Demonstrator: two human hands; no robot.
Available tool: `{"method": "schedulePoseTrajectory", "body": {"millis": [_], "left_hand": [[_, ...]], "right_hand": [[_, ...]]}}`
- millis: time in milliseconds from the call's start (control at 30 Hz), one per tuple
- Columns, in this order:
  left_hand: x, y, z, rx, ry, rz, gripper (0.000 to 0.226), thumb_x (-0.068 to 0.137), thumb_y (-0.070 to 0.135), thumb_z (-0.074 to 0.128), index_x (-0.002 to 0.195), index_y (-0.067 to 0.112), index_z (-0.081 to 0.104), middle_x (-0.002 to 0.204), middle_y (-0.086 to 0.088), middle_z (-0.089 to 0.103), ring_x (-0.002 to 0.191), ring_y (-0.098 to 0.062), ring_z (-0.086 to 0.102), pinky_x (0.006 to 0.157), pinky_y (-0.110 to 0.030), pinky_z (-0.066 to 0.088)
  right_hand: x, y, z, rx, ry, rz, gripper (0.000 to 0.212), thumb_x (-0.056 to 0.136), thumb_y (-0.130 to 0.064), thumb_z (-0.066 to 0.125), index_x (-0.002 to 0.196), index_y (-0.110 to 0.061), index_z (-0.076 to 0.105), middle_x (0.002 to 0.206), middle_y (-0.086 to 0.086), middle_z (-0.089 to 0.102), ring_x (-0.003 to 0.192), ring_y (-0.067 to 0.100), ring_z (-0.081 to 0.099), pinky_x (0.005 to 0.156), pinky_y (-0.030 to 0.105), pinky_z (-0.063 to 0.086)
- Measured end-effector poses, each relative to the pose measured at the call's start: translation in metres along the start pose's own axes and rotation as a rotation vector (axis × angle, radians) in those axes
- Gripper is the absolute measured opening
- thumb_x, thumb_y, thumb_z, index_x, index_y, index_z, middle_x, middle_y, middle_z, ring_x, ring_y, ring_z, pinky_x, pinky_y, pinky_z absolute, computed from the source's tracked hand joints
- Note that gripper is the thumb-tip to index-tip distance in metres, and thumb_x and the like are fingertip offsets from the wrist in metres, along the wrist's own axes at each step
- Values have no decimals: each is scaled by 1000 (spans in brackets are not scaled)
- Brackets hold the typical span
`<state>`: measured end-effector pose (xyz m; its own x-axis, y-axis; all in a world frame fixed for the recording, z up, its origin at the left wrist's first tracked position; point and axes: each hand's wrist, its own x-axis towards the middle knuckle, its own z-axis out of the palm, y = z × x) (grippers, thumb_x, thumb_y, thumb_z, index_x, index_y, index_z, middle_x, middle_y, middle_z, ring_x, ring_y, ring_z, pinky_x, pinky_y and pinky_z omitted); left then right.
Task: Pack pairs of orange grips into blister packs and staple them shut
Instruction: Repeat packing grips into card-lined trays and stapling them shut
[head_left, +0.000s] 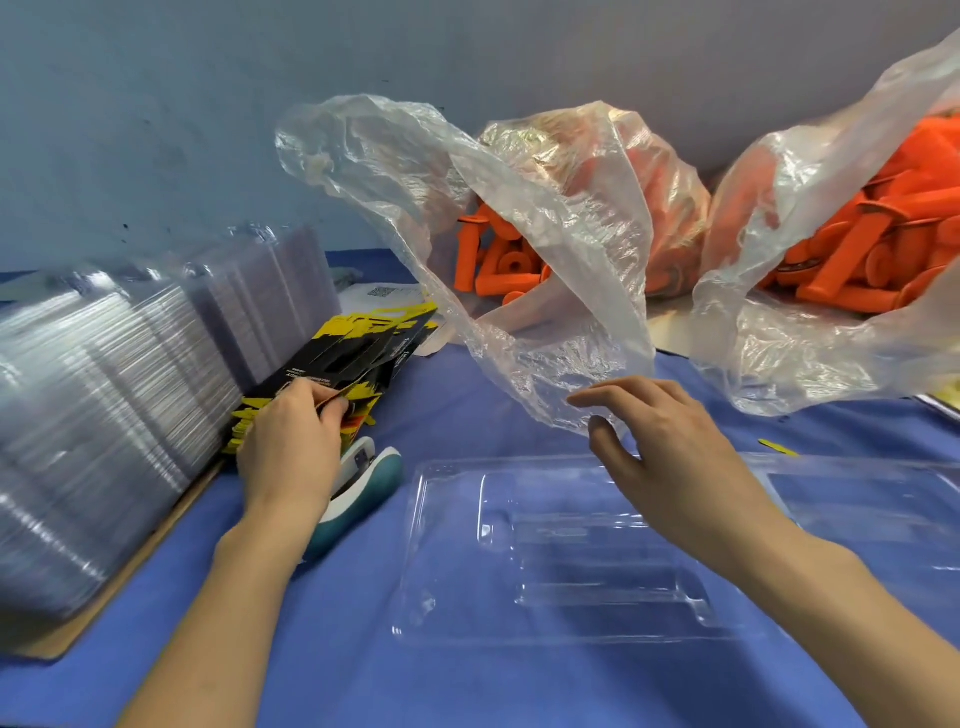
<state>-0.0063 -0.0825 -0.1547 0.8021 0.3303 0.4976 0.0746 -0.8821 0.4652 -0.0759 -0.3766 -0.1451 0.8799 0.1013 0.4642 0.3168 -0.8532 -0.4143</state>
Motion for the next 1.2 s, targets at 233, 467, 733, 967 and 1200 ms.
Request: {"method": "schedulePoseTrajectory", "body": {"millis": [233, 467, 733, 967, 1200], "left_hand": [[14, 1, -2, -210, -143, -135, 9, 90, 23, 68, 93, 19, 61, 87, 5, 57, 86, -23, 52, 75, -35, 40], [22, -10, -7, -319, -160, -86, 15, 85, 26, 74, 89, 25, 59, 80, 11, 61, 79, -19, 60, 65, -34, 43], [34, -28, -12, -443, -245, -95, 13, 86, 30, 72, 83, 25, 60, 81, -2, 70, 80, -30, 68, 75, -50, 57], [35, -38, -21, -400, -373, 34, 12, 93, 31, 64, 84, 23, 69, 74, 5, 70, 74, -17, 66, 64, -30, 48], [35, -35, -28, -368, -160, -29, 28, 98, 31, 57, 82, 8, 63, 71, -6, 60, 71, -32, 54, 57, -36, 31]], "right_hand": [[7, -31, 12, 63, -56, -78, 30, 98, -23, 52, 126, -27, 63, 125, -7, 61, 121, 21, 50, 103, 36, 38], [67, -113, 79, 95, -239, -204, 46, 101, -28, 42, 147, -24, 43, 150, -1, 41, 130, 27, 42, 105, 41, 37], [99, -146, 131, 147, -281, -159, 58, 96, -26, 47, 151, -17, 29, 151, 4, 39, 126, 33, 45, 97, 48, 43], [94, -136, 138, 50, -345, -138, 61, 100, -29, 41, 155, -13, 20, 143, 9, 49, 124, 35, 45, 96, 48, 40], [92, -134, 142, 36, -303, -147, 68, 101, -29, 40, 156, -6, 9, 121, 12, 60, 113, 34, 48, 85, 46, 42]]}}
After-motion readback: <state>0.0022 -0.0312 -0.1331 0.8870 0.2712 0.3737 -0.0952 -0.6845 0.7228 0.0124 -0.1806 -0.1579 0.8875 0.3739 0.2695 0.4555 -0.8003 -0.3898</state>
